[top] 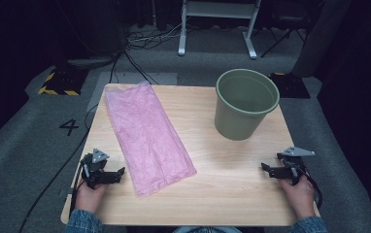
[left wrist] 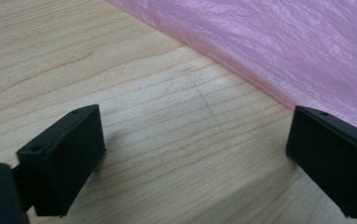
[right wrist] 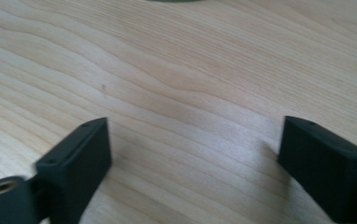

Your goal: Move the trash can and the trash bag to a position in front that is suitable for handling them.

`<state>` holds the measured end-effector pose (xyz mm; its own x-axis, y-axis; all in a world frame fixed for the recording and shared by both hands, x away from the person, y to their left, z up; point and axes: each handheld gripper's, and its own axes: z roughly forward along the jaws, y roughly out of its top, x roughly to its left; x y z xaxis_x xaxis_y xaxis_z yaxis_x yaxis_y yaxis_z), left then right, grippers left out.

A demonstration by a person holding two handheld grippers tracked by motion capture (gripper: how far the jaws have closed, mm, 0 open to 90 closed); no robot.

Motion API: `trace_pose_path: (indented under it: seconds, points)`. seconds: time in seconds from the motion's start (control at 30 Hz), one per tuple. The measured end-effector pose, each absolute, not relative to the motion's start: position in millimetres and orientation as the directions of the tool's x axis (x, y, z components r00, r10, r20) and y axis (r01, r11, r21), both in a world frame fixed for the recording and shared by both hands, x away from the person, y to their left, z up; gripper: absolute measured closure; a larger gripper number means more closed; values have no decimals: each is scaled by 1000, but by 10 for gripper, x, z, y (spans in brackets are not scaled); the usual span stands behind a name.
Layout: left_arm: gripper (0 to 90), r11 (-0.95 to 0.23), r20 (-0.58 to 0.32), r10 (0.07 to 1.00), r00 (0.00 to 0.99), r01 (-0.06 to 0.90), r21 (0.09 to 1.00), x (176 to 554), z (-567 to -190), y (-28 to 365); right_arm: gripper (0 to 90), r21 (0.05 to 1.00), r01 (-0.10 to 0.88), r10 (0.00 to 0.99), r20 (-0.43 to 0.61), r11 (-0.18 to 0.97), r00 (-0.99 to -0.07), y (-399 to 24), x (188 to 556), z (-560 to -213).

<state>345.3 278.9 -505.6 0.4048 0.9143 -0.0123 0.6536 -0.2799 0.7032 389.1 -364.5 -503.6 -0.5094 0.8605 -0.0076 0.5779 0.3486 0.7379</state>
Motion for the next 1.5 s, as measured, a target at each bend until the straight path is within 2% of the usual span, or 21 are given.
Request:
trace_pose_path:
  seconds: [0.03,0.07,0.13,0.17,0.2,0.33,0.37,0.5,0.8,1.13,1.23,1.5]
  points:
    - [84,-279,-14,913,408,649,708,3443,-5052,2803,177,738,578,861,-8,349,-509,-3645,3891,-5036]
    - [164,-277,-11,913,407,642,715,3434,-5048,2818,212,743,576,862,-5,342,-506,-3627,3880,-5033]
    - [182,-271,-16,916,402,645,714,3430,-5039,2832,221,744,575,862,-4,341,-506,-3623,3884,-5032]
    - [197,-270,-12,918,396,648,712,3434,-5032,2836,274,747,575,867,-3,334,-499,-3618,3884,-5029]
    - [197,-274,-10,917,398,650,709,3439,-5025,2838,274,747,575,867,-3,334,-499,-3618,3884,-5029]
    - [214,-281,-10,910,414,634,720,3450,-4972,2815,401,723,599,868,-2,343,-496,-3619,3881,-4975]
    - [221,-287,-7,906,423,627,724,3442,-4952,2802,456,700,620,868,0,354,-496,-3612,3889,-4937]
    - [236,-304,0,893,451,602,738,3401,-4886,2747,518,687,624,853,12,372,-521,-3593,3882,-4895]
    - [269,-302,-29,879,476,604,738,3344,-4760,2670,499,750,571,822,64,334,-566,-3608,3818,-4493]
    - [266,-322,-16,865,502,579,749,3329,-4692,2572,480,813,438,782,-35,385,-622,-3460,3769,-3837]
    - [267,-320,-19,864,502,579,750,3318,-4695,2566,465,831,394,765,-58,393,-641,-3341,3838,-3567]
    - [256,-306,-35,861,508,572,761,3289,-4718,2586,438,828,352,729,-96,437,-678,-3132,4046,-3230]
